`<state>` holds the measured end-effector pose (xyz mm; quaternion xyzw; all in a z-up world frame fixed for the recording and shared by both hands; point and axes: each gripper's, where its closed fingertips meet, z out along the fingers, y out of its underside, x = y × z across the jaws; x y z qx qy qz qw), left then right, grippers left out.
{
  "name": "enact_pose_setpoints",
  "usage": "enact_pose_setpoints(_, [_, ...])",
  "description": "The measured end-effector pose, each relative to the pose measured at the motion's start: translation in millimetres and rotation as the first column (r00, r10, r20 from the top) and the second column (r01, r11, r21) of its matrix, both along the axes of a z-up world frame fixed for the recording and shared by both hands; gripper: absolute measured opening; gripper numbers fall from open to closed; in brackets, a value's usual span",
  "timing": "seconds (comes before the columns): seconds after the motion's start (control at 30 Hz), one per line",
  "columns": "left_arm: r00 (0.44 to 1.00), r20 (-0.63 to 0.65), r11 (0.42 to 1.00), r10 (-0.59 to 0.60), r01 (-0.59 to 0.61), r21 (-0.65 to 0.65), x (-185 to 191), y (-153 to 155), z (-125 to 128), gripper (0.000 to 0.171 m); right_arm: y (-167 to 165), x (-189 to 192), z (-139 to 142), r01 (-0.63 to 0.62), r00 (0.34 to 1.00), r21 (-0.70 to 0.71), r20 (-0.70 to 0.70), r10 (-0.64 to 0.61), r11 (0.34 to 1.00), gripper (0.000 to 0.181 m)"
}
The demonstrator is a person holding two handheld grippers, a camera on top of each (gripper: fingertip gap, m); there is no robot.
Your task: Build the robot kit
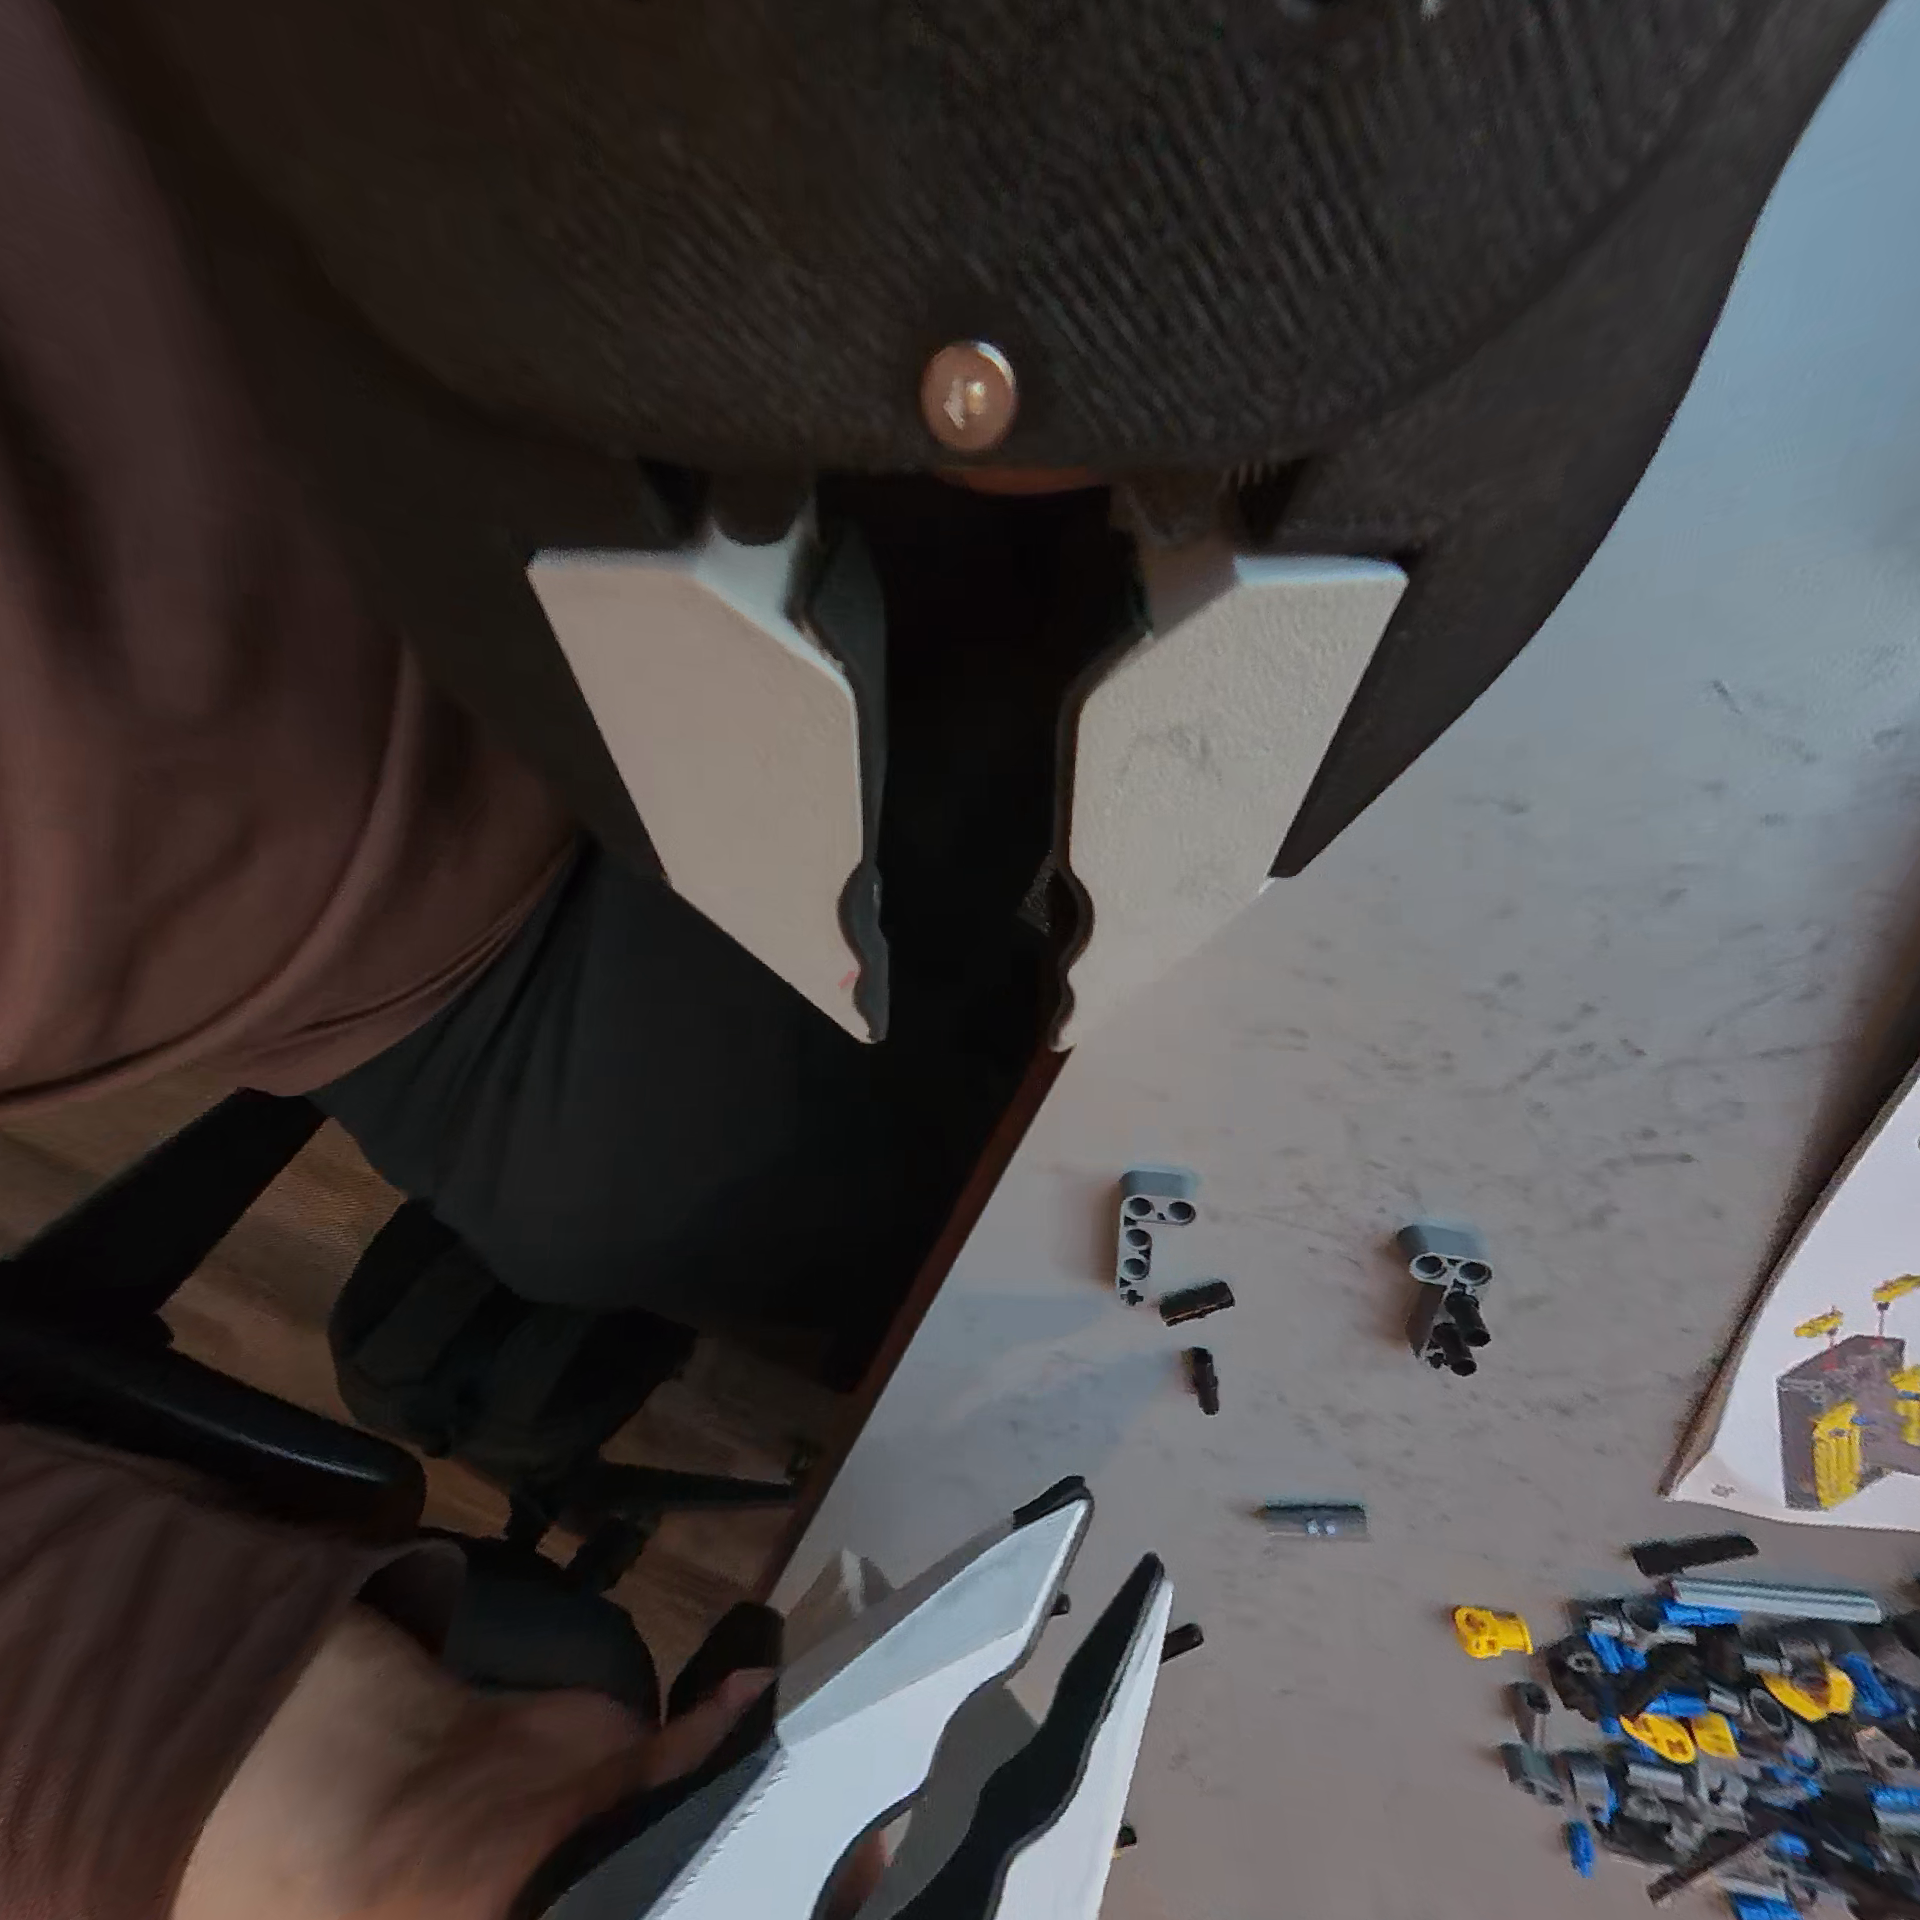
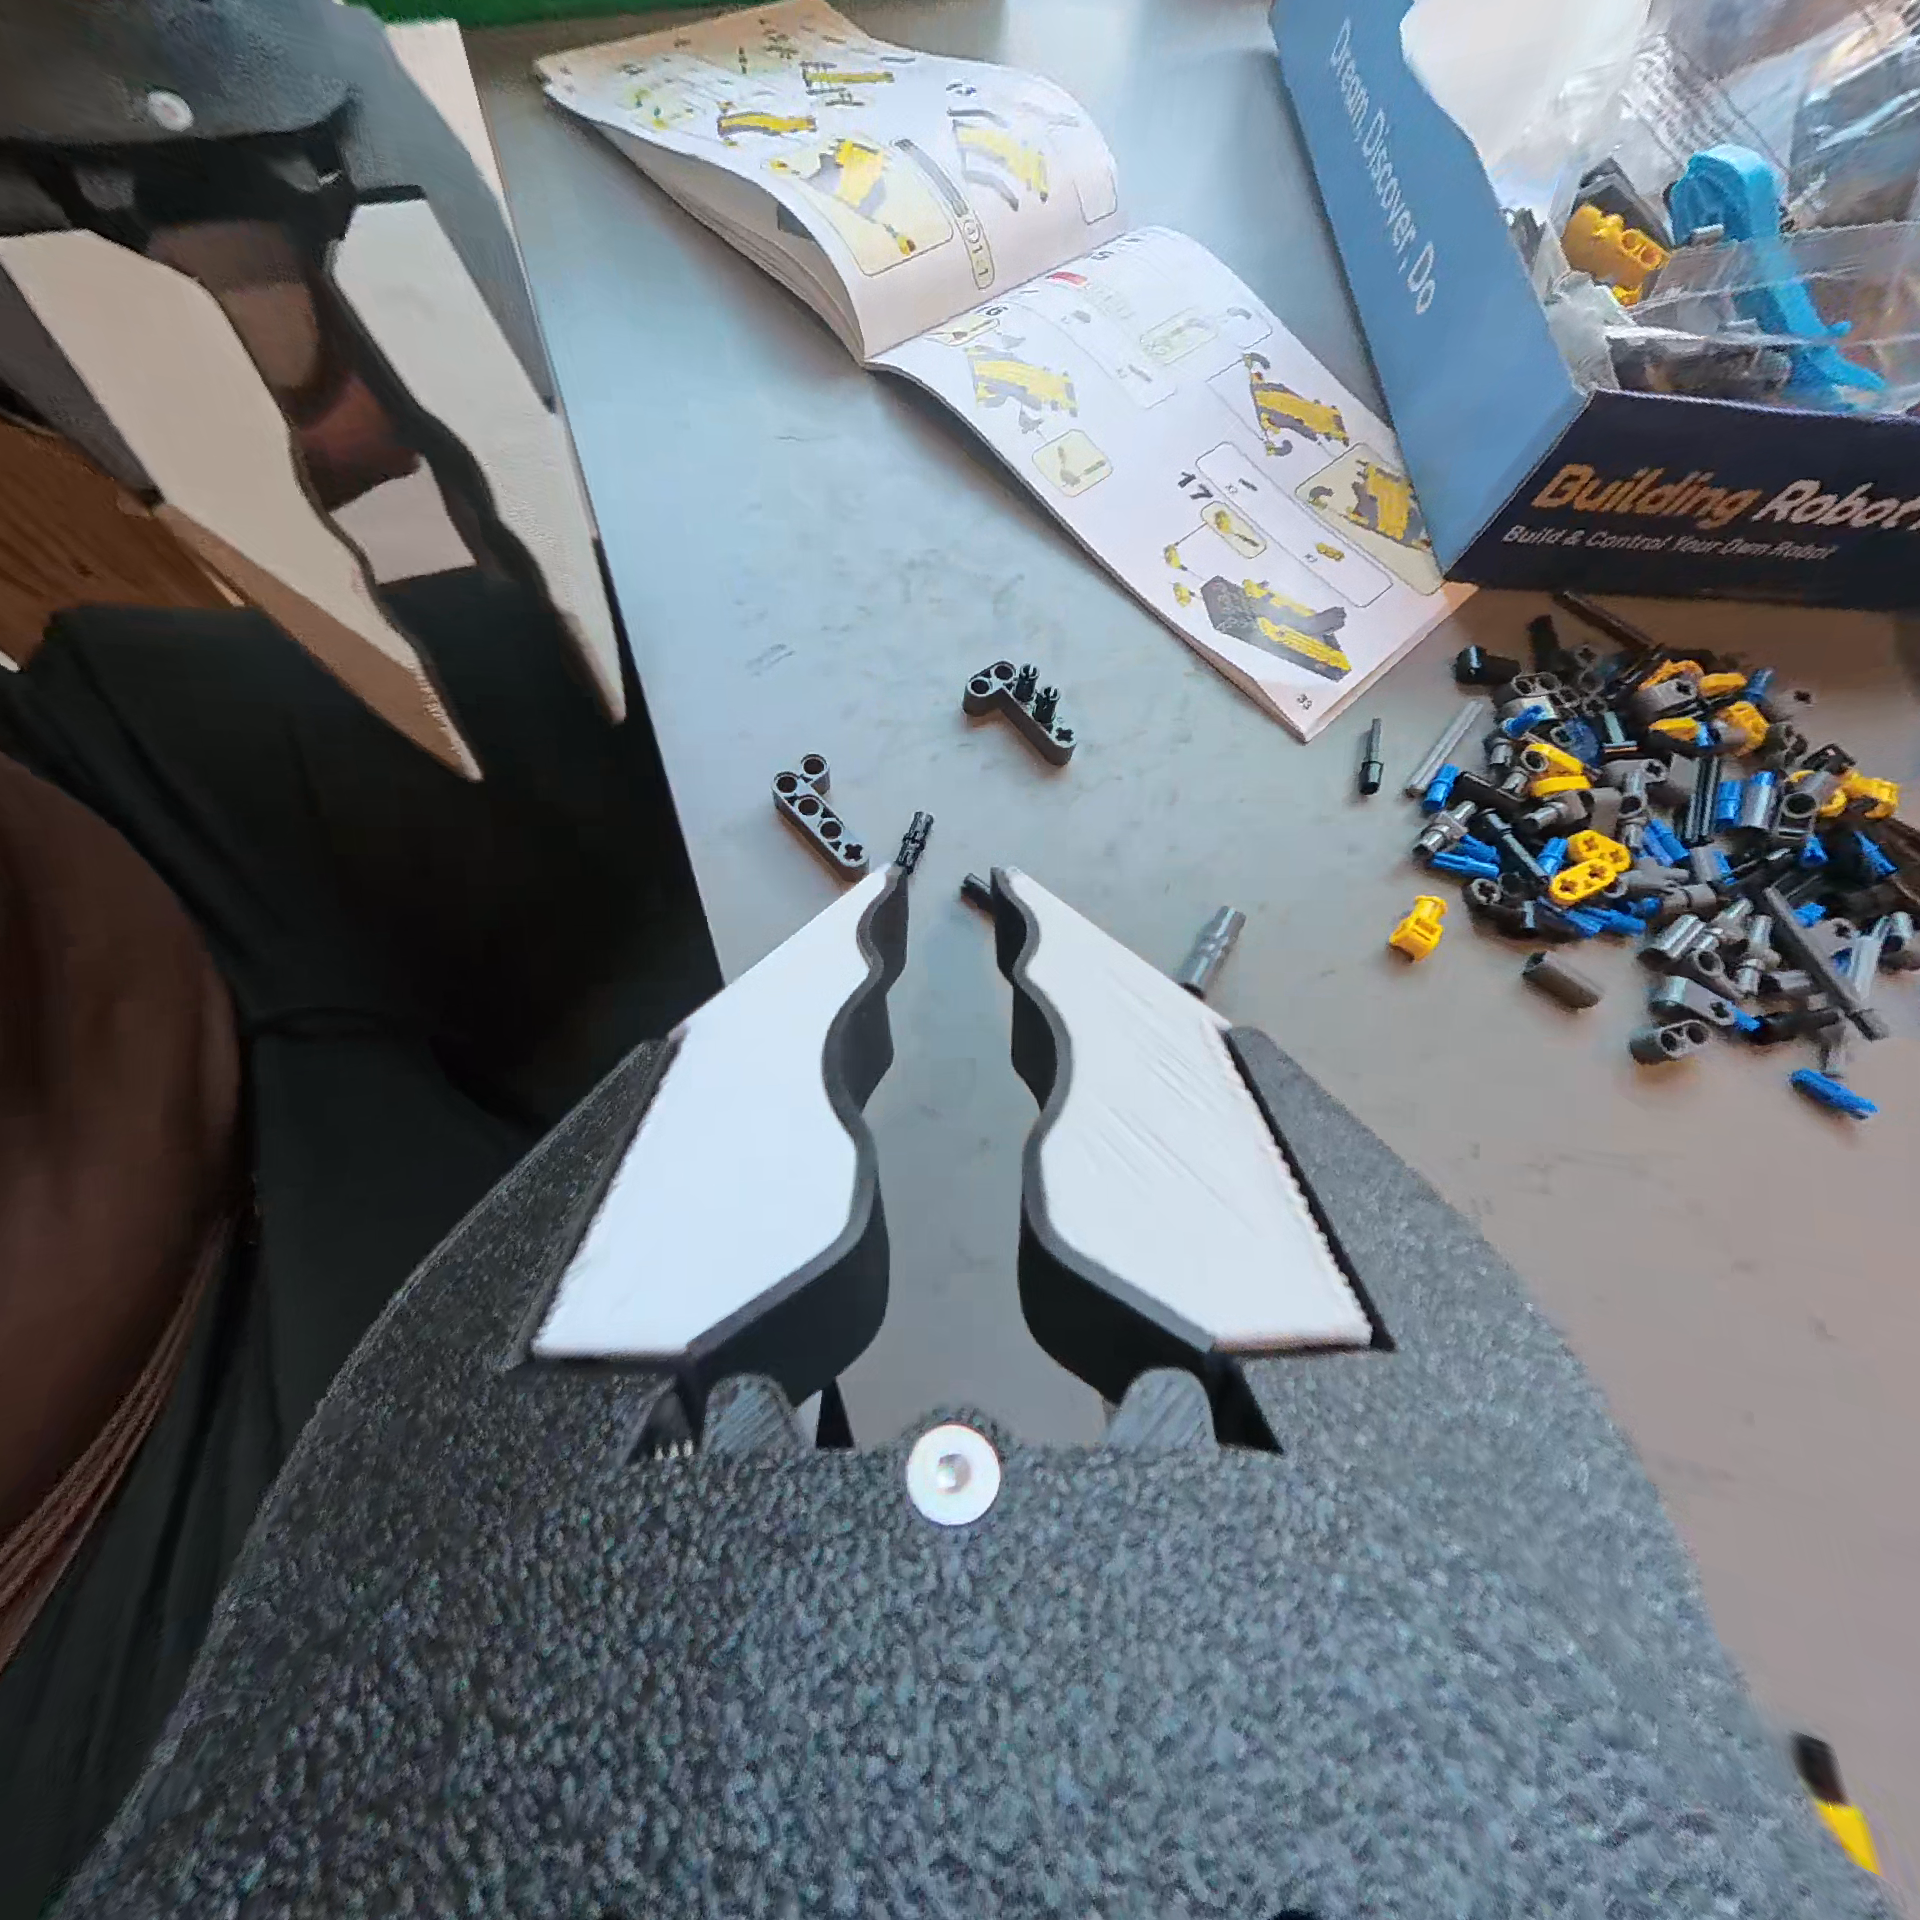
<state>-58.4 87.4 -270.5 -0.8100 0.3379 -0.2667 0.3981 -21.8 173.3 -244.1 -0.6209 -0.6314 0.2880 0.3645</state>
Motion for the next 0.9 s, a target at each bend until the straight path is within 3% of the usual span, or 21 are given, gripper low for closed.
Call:
enact_pose_setpoints(0.23, [0.998, -0.034, 0.992, -0.045, 0.048, 0.116, 5.5, 1.4, -4.9, 0.025, 7.1, -8.0, -2.8, 0.045, 0.997, 0.012, -0.065, -0.044, 0.999, 0.012])
enact_pose_setpoints(0.53, [0.986, 0.055, 0.974, -0.157, 0.146, 0.172, 13.3, -2.5, 0.7, 0.024, 2.3, -10.8, -7.4, -0.014, 0.999, 0.052, -0.043, 0.016, 0.999, 0.012])
enact_pose_setpoints(0.73, [0.973, 0.126, 0.966, -0.191, 0.164, 0.198, 13.6, -5.3, 9.7, 0.024, 9.2, -20.5, -7.8, -0.046, 0.998, 0.095, -0.039, 0.050, 0.994, 0.012])
enact_pose_setpoints(0.9, [0.974, 0.172, 0.974, -0.145, 0.110, 0.199, -1.4, -4.0, 16.1, 0.024, 15.1, -26.4, 1.9, -0.054, 0.993, 0.088, -0.101, 0.063, 0.995, 0.013])
